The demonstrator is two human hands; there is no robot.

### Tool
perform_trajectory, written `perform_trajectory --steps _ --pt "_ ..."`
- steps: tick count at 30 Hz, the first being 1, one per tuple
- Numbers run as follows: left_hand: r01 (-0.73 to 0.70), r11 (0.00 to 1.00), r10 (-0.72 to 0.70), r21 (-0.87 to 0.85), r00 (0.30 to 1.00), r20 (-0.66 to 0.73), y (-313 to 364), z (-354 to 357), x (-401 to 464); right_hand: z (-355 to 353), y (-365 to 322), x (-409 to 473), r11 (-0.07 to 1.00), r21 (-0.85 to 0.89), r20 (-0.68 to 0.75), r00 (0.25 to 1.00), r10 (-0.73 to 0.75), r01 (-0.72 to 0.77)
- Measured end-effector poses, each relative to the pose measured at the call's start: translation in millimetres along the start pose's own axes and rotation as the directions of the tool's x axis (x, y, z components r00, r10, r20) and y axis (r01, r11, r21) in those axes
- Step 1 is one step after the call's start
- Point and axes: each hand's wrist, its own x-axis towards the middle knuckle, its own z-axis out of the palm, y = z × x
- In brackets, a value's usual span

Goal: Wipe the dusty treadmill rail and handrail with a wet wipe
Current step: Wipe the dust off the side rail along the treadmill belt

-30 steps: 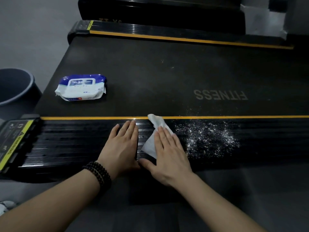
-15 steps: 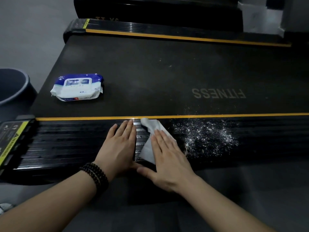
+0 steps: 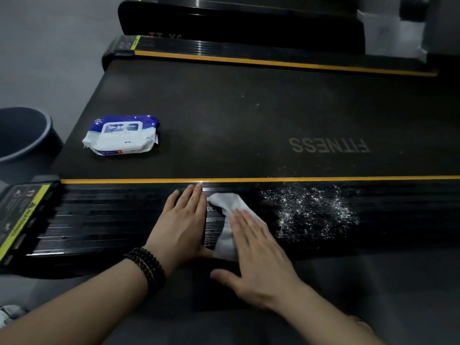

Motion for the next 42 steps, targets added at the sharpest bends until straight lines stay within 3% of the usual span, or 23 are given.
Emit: perform_trajectory --steps 7,14,19,26,32,38,42 --pt "0.005 1.0 -0.006 0.025 1.0 0.008 0 0 -1 -7 16 27 0.993 -0.064 0.004 0.995 0.097 -0.097" --pt "-0.005 1.0 0.005 -0.001 1.0 -0.008 0 2 1 4 6 -1 0.999 -0.051 -0.033 0.999 -0.014 0.012" --pt "-0.007 1.0 0.006 -0.017 1.0 -0.03 0 3 0 -6 22 27 0.992 -0.095 -0.006 0.996 0.086 -0.086" --pt "-0.006 1.0 0.005 -0.012 1.0 -0.017 -1 2 0 2 3 10 0.993 -0.092 0.007 0.997 -0.073 0.074" --pt "0.0 0.999 -0.002 -0.041 0.998 -0.058 -4 8 0 -7 11 26 0.991 -0.098 -0.011 0.996 0.091 -0.091" --pt "-0.008 0.996 -0.001 -0.091 0.996 -0.089 -7 9 -1 11 -27 30 0.989 -0.092 -0.023 0.993 -0.116 0.113" --pt "0.014 0.997 -0.019 -0.07 0.997 -0.073 -6 8 0 5 2 13 0.993 -0.122 -0.034 0.999 0.004 -0.008"
